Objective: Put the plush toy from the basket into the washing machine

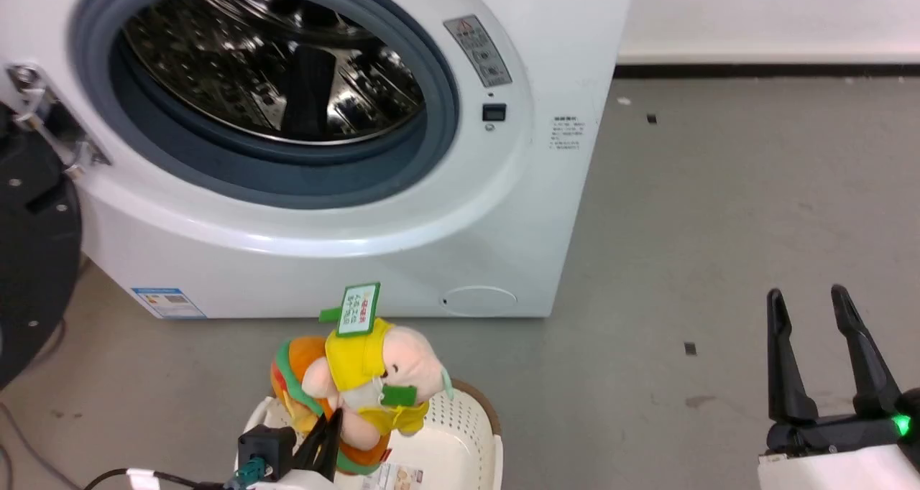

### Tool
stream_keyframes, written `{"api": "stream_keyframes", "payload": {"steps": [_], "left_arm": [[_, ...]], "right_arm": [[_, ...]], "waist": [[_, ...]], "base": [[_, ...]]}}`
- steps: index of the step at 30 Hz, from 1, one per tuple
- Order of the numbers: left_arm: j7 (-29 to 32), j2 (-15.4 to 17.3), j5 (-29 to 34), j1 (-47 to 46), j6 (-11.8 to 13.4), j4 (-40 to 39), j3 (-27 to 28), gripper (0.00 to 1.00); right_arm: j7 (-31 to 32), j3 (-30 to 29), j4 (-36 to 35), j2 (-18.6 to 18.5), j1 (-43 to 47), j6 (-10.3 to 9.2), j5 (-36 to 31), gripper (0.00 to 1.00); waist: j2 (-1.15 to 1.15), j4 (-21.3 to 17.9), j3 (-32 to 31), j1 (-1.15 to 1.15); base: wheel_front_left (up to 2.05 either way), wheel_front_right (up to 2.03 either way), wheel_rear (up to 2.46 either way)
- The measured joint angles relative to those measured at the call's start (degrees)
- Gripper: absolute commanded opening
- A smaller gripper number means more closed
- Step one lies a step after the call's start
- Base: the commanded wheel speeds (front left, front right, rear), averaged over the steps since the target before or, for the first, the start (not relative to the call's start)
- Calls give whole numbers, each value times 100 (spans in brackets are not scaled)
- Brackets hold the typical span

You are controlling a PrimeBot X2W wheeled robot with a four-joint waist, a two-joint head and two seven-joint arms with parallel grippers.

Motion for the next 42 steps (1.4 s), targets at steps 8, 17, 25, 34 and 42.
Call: {"api": "stream_keyframes", "payload": {"steps": [8,17,25,34,42], "left_arm": [[0,-36,131,293,33,-1270,274,0],[0,-23,238,206,48,-2232,538,0],[101,358,276,-771,134,-2338,853,0],[823,1082,324,-2375,126,-2388,1115,0],[1613,1987,516,-4146,74,-1871,1241,0]], "right_arm": [[0,-44,2,0,192,0,18,100],[0,-15,-96,0,214,0,42,100],[0,23,-275,1,-9,0,38,100],[-1,1,-548,0,-560,0,13,100],[0,-103,-706,0,-935,0,12,100]], "waist": [[0,189,-316,0],[0,122,-137,0],[0,-95,486,1],[0,-453,1570,1],[0,-820,2582,2]], "base": [[0,0,0],[0,0,0],[0,0,0],[0,0,0],[0,0,0]]}}
